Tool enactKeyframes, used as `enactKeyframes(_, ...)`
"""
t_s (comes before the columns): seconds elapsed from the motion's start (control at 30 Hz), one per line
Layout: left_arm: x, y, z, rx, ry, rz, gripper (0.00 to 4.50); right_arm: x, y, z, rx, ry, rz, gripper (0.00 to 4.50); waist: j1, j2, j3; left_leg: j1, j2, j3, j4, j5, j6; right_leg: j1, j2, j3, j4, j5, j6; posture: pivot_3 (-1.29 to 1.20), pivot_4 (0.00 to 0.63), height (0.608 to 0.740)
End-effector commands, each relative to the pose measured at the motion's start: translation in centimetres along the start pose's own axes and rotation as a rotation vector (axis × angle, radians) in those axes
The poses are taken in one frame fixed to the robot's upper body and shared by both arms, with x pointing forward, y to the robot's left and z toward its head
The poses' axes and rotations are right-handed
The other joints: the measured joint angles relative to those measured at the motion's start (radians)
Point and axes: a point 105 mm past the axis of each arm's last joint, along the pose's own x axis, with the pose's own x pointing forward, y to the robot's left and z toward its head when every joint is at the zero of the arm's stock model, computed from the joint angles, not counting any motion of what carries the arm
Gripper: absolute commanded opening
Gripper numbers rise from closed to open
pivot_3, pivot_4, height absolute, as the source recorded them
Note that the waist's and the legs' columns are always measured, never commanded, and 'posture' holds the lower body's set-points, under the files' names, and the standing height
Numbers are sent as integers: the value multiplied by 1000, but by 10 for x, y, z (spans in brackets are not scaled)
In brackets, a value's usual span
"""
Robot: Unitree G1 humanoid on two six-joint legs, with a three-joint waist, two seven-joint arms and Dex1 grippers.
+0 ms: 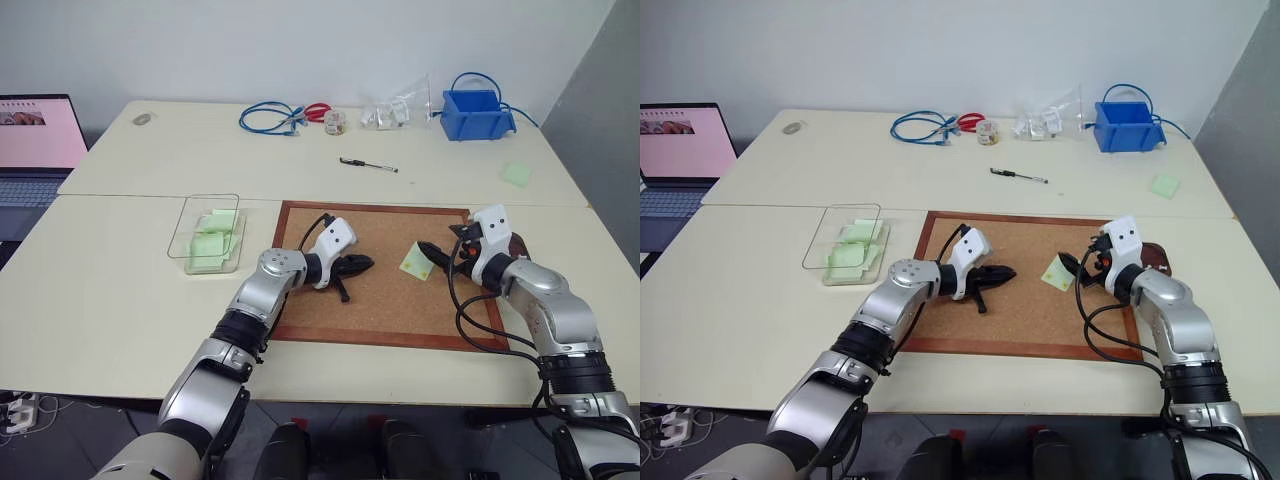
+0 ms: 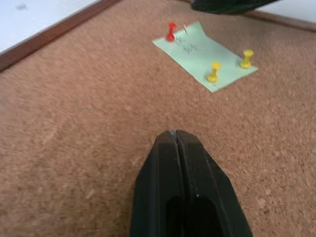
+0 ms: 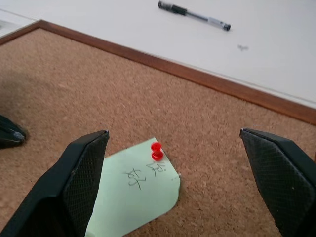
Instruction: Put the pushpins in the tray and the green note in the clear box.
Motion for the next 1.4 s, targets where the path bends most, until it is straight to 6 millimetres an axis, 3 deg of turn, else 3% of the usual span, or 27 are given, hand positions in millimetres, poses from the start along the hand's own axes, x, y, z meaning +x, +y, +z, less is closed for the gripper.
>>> enactKeyframes(0.03,7,-6,-17,-15,84,-16,6,6,4,13,-39,-48,35,4500,0,0,0,0,0,0,0,0,0,0,0,0,0,0,0,0,150,740)
enactKeyframes(0.33,6,-5,-14,9,89,-1,6,22,9,4,-60,-32,57,4500,1,1,-1,3,0,-2,2,0,0,5,0,-1,0,0,0,0,150,740)
enactKeyframes(0.6,-1,0,-15,12,96,18,0,22,4,-5,-45,-16,51,2970,-1,1,-1,3,0,-2,2,0,0,5,0,-2,0,0,0,0,150,740)
enactKeyframes(1.1,-1,0,-20,8,105,32,0,22,0,-5,-19,-37,48,166,-1,1,-1,3,0,-2,1,0,0,5,0,-2,0,0,0,0,150,740)
enactKeyframes(1.23,-1,1,-21,9,107,37,0,20,4,0,-15,-65,73,27,-1,1,-1,3,0,-2,1,0,0,5,0,-2,0,0,0,0,150,740)
enactKeyframes(1.4,0,0,-22,9,110,31,0,15,2,23,-9,-146,49,27,-1,1,-1,3,0,-2,1,0,0,5,0,-2,0,0,0,0,150,740)
